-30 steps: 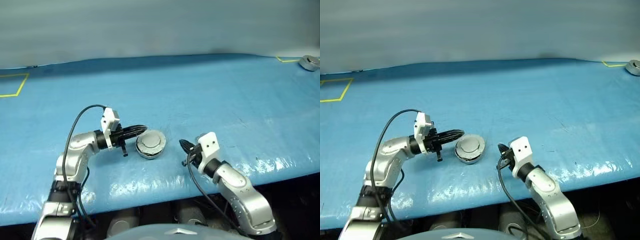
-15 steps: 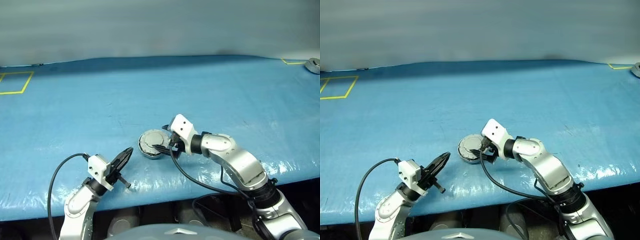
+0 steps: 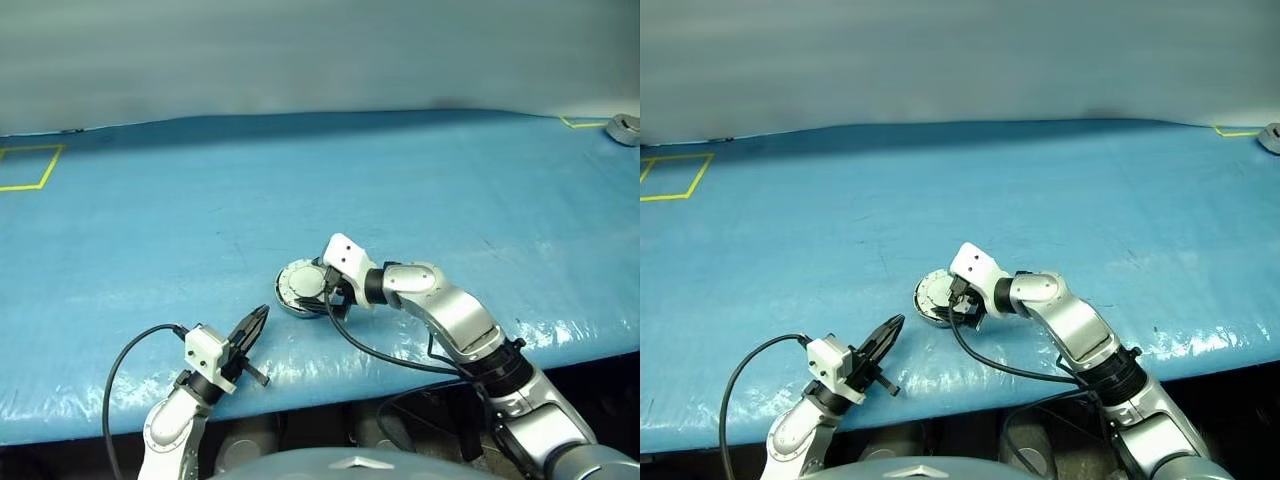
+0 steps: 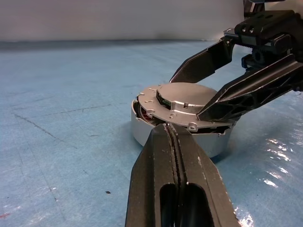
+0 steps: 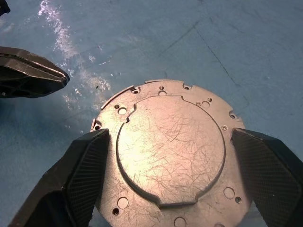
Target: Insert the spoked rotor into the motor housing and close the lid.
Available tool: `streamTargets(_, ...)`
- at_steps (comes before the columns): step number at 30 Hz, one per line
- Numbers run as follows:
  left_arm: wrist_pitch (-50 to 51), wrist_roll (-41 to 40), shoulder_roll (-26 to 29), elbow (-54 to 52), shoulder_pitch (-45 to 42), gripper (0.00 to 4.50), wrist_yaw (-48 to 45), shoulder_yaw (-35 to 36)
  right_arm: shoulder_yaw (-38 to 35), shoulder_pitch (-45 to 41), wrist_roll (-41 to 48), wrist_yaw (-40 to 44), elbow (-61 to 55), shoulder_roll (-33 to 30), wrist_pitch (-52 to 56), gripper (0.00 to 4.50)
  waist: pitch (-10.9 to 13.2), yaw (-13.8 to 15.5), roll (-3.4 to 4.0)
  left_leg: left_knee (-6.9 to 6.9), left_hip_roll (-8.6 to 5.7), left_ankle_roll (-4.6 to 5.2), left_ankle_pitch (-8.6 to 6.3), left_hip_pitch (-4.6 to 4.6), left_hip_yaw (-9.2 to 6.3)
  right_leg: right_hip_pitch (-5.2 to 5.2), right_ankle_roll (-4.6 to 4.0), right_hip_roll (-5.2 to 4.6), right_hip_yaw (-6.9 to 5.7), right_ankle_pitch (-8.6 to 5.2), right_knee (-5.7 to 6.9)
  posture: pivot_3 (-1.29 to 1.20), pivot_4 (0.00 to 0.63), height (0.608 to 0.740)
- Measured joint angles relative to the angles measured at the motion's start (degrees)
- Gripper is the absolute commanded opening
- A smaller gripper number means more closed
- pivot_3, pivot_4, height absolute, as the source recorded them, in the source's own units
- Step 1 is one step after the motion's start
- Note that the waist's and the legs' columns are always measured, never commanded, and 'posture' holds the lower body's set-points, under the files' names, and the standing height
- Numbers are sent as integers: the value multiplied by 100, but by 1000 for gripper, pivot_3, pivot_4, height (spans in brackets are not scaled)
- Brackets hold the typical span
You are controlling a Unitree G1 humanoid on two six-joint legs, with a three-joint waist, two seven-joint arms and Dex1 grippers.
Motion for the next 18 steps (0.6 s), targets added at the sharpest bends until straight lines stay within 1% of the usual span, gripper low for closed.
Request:
streamTargets(1,-17,-20,1,21,-17,0,-2,-3,2,12,1,7,-5,17,0,3226,0,2,0,0,0,0,0,0,0,0,0,0,0,0,0,0,150,740)
streamTargets(2,-43,-48,4,58,-38,0,-4,-1,-6,35,-2,0,-13,29,0,3023,0,4,0,0,0,0,0,0,0,0,0,0,0,0,0,0,150,740)
streamTargets(12,-239,-178,56,401,-187,0,-28,1,-56,462,-100,-306,-330,273,-49,3027,0,4,0,-3,-1,0,-1,0,-1,-2,0,-1,0,0,-1,0,150,740)
streamTargets(18,-258,-215,81,420,-221,0,-27,-7,27,490,-268,-434,-380,342,-2,3027,0,-3,1,-2,0,0,0,1,-1,-1,9,1,0,-5,1,0,150,740)
